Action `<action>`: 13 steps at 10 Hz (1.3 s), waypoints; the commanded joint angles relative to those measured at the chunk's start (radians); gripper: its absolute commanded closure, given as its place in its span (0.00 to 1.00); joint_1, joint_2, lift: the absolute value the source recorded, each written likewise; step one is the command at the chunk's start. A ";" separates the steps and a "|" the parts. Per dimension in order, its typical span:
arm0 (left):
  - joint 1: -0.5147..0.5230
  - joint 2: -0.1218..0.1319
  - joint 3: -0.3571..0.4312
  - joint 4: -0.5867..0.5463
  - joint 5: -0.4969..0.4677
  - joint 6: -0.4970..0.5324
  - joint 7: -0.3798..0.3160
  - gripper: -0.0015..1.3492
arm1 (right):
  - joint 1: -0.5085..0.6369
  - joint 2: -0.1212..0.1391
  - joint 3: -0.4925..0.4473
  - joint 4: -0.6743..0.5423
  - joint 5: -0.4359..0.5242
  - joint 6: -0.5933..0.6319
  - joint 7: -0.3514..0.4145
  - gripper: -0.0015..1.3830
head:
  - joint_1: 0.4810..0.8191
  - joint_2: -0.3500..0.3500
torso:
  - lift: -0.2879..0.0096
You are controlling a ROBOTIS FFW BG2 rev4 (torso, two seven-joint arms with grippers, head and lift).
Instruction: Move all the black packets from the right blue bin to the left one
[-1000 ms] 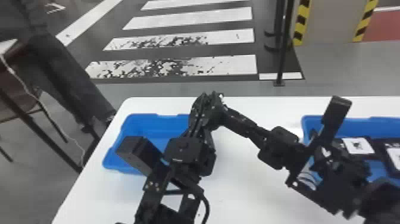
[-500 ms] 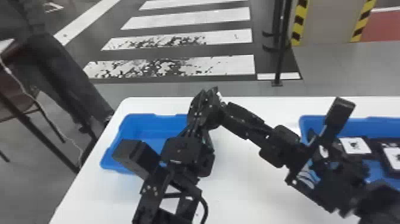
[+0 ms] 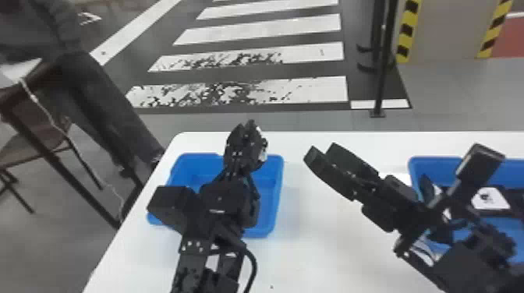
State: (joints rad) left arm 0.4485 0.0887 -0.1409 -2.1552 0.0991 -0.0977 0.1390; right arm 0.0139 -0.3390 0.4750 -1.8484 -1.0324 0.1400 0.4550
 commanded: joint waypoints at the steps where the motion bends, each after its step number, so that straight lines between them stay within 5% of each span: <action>1: -0.061 -0.023 0.071 0.146 -0.135 0.009 0.001 0.89 | 0.016 0.000 -0.018 -0.008 -0.007 -0.005 0.001 0.11 | 0.59 0.88 | 0.50; 3: -0.134 -0.046 0.179 0.316 -0.350 -0.040 0.002 0.88 | 0.020 0.000 -0.034 -0.013 -0.007 -0.008 0.002 0.11 | 0.63 0.93 | 0.50; 4: -0.144 -0.046 0.191 0.345 -0.344 -0.023 0.001 0.66 | 0.028 0.000 -0.044 -0.016 -0.005 -0.008 0.002 0.11 | 0.63 0.94 | 0.50; 5: -0.132 -0.046 0.191 0.345 -0.273 -0.023 -0.016 0.23 | 0.035 0.002 -0.066 -0.018 0.003 -0.008 0.001 0.11 | 0.63 0.97 | 0.50; 6: -0.117 -0.052 0.197 0.345 -0.225 -0.072 -0.033 0.00 | 0.045 0.009 -0.116 -0.018 0.041 0.000 0.001 0.11 | 0.63 0.97 | 0.50; 8: -0.083 -0.058 0.175 0.323 -0.137 -0.177 -0.081 0.13 | 0.084 0.034 -0.299 -0.082 0.253 0.125 -0.022 0.11 | 0.63 0.91 | 0.50; 10: -0.002 -0.049 0.137 0.161 -0.087 -0.175 -0.085 0.13 | 0.180 0.071 -0.475 -0.200 0.368 0.287 -0.098 0.11 | 0.63 0.78 | 0.50; 13: 0.114 -0.035 0.101 -0.016 -0.045 -0.182 -0.090 0.13 | 0.219 0.090 -0.563 -0.210 0.390 0.454 -0.167 0.11 | 0.63 0.62 | 0.50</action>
State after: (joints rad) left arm 0.5423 0.0514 -0.0338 -2.1404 0.0505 -0.2798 0.0495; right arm 0.2281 -0.2511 -0.0759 -2.0572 -0.6460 0.5502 0.2915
